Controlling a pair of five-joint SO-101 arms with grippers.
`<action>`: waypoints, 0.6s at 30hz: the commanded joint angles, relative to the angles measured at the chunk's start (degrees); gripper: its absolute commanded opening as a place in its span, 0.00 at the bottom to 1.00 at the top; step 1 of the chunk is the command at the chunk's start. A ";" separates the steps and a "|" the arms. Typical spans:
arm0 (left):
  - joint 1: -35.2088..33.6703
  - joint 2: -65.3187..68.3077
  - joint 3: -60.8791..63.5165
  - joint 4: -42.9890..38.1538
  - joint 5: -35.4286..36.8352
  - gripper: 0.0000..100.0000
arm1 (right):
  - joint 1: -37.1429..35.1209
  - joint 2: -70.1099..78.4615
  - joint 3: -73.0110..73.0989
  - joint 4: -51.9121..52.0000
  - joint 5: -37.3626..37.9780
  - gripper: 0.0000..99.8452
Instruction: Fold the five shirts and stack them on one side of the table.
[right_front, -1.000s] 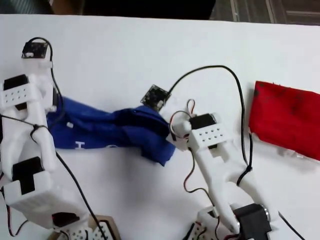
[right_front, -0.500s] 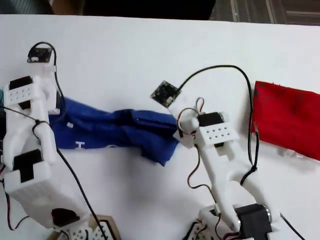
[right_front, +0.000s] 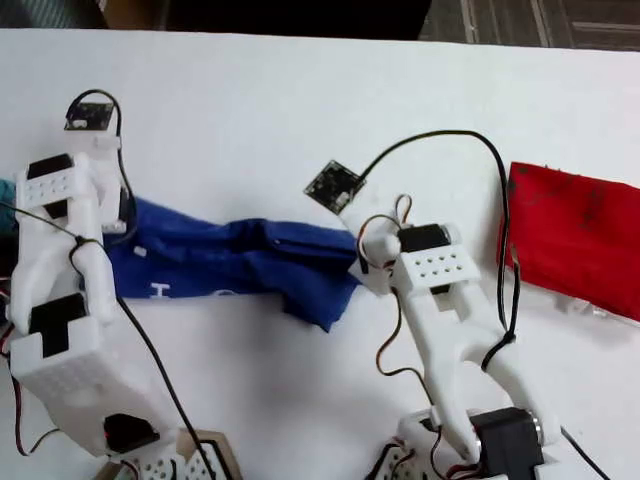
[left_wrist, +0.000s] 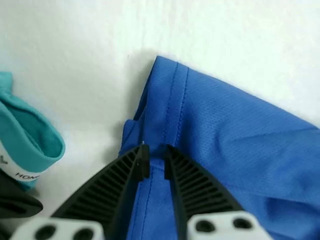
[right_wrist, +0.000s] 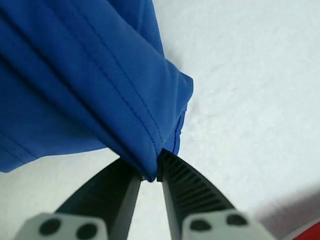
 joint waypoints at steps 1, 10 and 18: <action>0.26 -0.44 -0.57 2.64 -0.44 0.11 | 0.31 0.13 -2.64 -0.22 0.26 0.02; 0.26 -0.35 -0.84 3.87 -0.18 0.20 | 0.31 0.13 -2.55 -0.22 0.26 0.02; 0.18 -0.26 -0.48 -2.37 -0.44 0.20 | 0.40 0.13 -2.29 -0.13 0.26 0.02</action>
